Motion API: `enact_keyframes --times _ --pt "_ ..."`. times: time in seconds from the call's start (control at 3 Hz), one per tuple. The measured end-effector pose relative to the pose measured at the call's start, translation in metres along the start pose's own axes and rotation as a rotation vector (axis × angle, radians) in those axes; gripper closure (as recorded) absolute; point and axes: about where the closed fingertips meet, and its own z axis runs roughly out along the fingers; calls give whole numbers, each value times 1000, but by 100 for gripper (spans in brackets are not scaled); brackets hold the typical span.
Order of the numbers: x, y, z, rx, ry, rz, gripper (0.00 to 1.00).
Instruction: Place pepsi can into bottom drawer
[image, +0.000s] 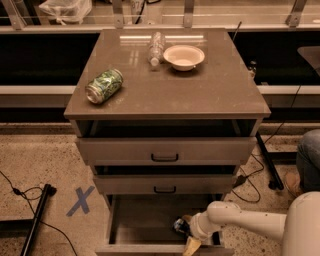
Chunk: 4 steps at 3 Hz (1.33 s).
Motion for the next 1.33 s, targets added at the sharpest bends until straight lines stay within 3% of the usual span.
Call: enact_keyframes --times 0.33,0.67,1.0,1.33 --pt "-30 45 -15 -25 8 -92 0" --pt "-30 44 -17 -23 4 -92 0" --pt "-21 37 -32 7 -58 -91 0" --pt "-7 32 -67 58 -177 -68 0"
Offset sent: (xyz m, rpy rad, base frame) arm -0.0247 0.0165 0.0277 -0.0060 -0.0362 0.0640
